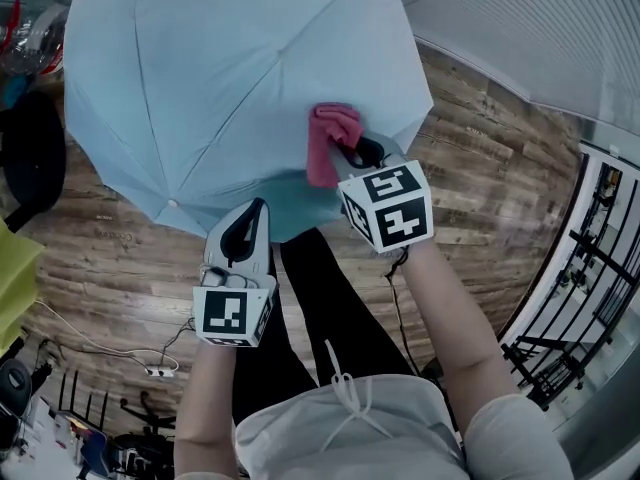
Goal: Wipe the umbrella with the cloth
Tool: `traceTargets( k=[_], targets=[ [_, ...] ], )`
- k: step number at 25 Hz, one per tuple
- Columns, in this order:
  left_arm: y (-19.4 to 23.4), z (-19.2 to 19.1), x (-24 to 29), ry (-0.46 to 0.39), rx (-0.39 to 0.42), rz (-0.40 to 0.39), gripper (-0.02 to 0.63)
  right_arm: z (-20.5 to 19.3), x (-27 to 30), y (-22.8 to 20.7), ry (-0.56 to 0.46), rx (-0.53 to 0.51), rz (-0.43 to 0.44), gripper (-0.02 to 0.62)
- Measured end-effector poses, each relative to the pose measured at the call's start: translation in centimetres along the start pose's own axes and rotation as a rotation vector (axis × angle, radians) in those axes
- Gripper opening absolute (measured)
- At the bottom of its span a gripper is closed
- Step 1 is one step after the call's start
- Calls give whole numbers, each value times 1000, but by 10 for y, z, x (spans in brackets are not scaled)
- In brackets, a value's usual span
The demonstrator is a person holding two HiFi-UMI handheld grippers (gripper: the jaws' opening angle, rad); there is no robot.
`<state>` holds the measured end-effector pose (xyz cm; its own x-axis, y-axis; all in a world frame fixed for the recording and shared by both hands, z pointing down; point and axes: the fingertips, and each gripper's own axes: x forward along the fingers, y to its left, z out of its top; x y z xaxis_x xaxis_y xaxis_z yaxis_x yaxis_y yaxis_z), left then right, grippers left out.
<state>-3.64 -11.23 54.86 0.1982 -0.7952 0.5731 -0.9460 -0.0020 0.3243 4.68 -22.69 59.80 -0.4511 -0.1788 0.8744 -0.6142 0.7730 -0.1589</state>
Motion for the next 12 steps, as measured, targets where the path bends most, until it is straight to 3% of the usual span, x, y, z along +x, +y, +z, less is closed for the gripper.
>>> traceTargets(
  k=[12],
  targets=[
    [-31, 18, 28, 29, 63, -49, 6, 1, -23, -59, 26, 3, -34, 57]
  ],
)
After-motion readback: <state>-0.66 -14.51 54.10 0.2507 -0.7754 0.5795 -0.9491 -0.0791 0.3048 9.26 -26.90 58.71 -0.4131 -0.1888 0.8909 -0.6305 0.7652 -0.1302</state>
